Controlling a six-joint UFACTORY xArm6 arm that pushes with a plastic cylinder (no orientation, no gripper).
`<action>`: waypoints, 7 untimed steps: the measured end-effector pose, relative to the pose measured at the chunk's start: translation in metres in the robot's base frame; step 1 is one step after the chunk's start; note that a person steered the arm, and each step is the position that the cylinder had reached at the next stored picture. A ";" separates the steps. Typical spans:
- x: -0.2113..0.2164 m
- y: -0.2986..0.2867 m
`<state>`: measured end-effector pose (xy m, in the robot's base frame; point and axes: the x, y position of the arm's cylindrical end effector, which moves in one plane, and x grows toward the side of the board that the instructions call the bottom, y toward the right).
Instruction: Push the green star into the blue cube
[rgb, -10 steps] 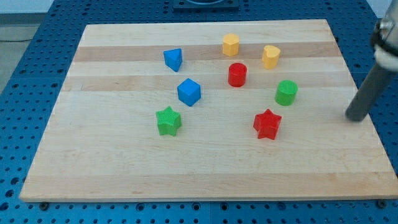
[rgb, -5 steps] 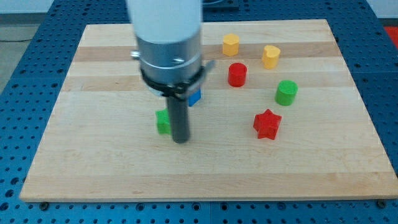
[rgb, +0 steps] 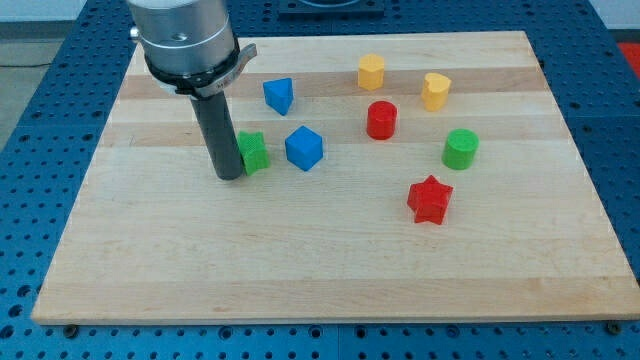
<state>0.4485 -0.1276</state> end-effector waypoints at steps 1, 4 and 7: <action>-0.004 -0.023; -0.015 0.016; -0.113 -0.044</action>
